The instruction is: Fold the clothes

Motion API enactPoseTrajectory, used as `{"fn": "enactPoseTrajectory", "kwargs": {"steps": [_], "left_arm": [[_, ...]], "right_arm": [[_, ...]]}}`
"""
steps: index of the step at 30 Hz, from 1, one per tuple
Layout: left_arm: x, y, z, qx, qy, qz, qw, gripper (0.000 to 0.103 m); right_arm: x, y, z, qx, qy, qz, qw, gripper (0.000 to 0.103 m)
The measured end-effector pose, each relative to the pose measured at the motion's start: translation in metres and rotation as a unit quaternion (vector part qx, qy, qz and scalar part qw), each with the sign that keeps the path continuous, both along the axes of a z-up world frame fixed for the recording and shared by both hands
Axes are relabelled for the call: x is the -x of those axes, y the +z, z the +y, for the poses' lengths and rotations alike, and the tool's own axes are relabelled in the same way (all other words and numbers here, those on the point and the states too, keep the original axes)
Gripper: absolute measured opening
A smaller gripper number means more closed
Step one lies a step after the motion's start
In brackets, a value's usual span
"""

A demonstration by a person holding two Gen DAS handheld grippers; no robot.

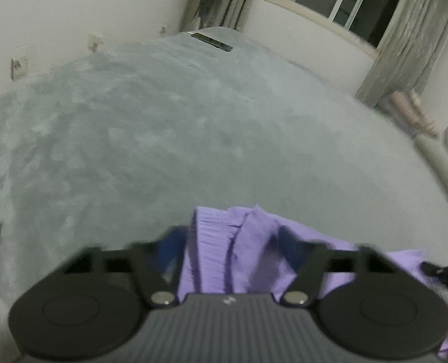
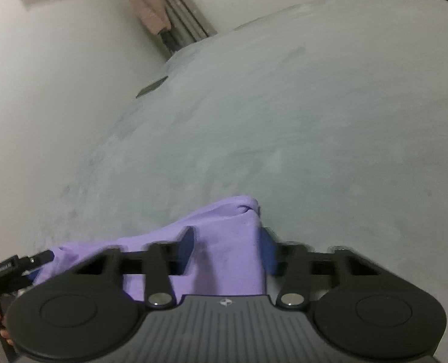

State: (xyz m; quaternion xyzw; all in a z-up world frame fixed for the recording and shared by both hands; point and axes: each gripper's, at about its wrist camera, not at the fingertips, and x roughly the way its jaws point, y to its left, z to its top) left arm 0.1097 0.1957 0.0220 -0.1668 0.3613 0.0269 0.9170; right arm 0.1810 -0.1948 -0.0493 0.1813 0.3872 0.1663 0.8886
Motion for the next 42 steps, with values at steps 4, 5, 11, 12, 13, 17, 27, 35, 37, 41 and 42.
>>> {"fn": "enactPoseTrajectory", "kwargs": {"steps": [4, 5, 11, 12, 13, 17, 27, 35, 37, 41, 42], "left_arm": [[-0.001, 0.001, -0.005, 0.021, 0.005, -0.024, 0.9995, 0.023], [-0.002, 0.004, -0.005, 0.026, 0.007, -0.037, 0.999, 0.023], [-0.016, 0.009, -0.017, 0.007, -0.01, -0.063, 0.998, 0.024], [-0.02, 0.005, -0.02, 0.003, -0.01, -0.055, 0.9984, 0.025], [-0.022, 0.002, -0.021, 0.0, -0.009, -0.049, 0.9988, 0.026], [-0.025, -0.005, -0.009, -0.004, 0.016, -0.043, 0.9989, 0.043], [0.002, 0.021, 0.0, 0.004, 0.038, -0.045, 0.9983, 0.048], [0.048, 0.029, -0.024, 0.01, 0.006, 0.002, 0.9999, 0.074], [0.054, 0.032, -0.023, 0.004, 0.013, -0.007, 0.9999, 0.079], [0.052, 0.022, -0.017, 0.047, 0.019, 0.004, 0.9987, 0.083], [0.05, 0.017, -0.015, 0.062, 0.021, 0.017, 0.9977, 0.075]], "right_arm": [[-0.001, 0.004, 0.005, 0.008, 0.0, -0.035, 0.999, 0.008], [0.001, 0.008, 0.007, 0.01, -0.001, -0.049, 0.999, 0.007], [0.01, 0.035, -0.001, 0.057, -0.025, -0.121, 0.991, 0.007], [0.007, 0.034, 0.001, 0.068, -0.029, -0.121, 0.99, 0.007], [0.003, 0.032, 0.001, 0.078, -0.028, -0.115, 0.99, 0.007], [-0.018, 0.013, 0.018, 0.122, -0.022, -0.088, 0.988, 0.007], [0.013, 0.019, -0.006, 0.125, -0.087, -0.037, 0.988, 0.018], [0.084, 0.018, -0.018, 0.035, -0.073, 0.041, 0.996, 0.025], [0.097, 0.018, -0.014, 0.024, -0.08, 0.051, 0.995, 0.033], [0.105, 0.011, -0.017, -0.01, -0.087, 0.041, 0.995, 0.047], [0.105, 0.008, -0.017, -0.009, -0.088, 0.04, 0.995, 0.047]]}}
